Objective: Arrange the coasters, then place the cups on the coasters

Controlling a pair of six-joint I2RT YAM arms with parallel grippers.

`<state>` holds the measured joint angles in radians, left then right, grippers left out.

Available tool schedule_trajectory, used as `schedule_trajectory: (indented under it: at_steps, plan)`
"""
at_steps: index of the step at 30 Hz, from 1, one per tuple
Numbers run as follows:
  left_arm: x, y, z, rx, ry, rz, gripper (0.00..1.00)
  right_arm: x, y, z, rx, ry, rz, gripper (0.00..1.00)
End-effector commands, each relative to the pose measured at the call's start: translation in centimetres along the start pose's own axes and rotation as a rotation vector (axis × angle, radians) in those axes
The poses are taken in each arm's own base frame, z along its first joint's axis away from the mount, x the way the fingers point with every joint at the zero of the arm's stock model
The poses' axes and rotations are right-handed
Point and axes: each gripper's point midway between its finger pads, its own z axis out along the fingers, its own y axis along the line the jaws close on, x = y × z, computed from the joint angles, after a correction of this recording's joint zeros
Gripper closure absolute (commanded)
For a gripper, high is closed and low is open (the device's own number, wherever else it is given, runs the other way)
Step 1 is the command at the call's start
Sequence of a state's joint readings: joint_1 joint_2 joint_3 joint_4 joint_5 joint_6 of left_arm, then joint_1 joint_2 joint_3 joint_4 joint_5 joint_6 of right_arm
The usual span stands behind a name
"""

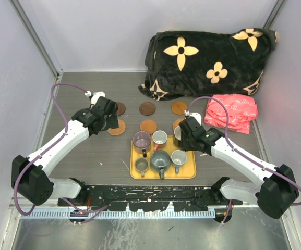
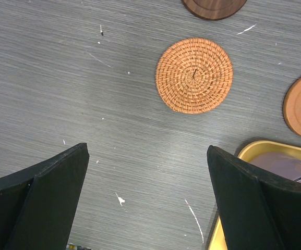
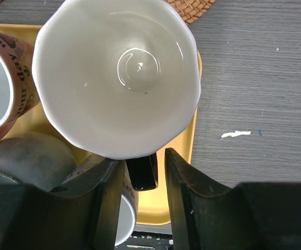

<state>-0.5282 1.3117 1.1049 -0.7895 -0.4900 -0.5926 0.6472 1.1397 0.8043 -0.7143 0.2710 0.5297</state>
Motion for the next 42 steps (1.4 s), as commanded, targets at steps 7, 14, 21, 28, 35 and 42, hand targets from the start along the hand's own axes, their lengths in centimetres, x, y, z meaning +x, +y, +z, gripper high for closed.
schedule_trajectory:
  at_steps: [7, 14, 21, 28, 35, 42]
  plan:
    - [-1.5, -0.6, -0.3, 0.02, -0.048, -0.037, 0.02, -1.5, -0.1, 0.9, 0.017, -0.1, 0.04, 0.6]
    - [-1.5, -0.6, -0.3, 0.02, -0.047, -0.037, 0.02, -1.0, -0.3, 1.2, 0.026, -0.101, 0.044, 0.61]
    - [-1.2, -0.6, -0.4, 0.025, -0.043, -0.044, 0.02, -0.6, -0.6, 1.2, 0.019, -0.121, 0.053, 0.64]
    - [-1.0, -0.4, -0.5, 0.027, -0.04, -0.05, 0.02, 0.2, -0.6, 1.5, 0.013, -0.12, 0.058, 0.76]
    - [-0.7, -0.3, -0.6, 0.026, -0.034, -0.056, 0.02, 0.1, -0.7, 1.4, 0.027, -0.131, 0.047, 0.99]
    - [-0.7, -0.3, -0.6, 0.028, -0.034, -0.058, 0.02, -2.2, -0.3, -0.2, 0.025, -0.192, 0.04, 0.99]
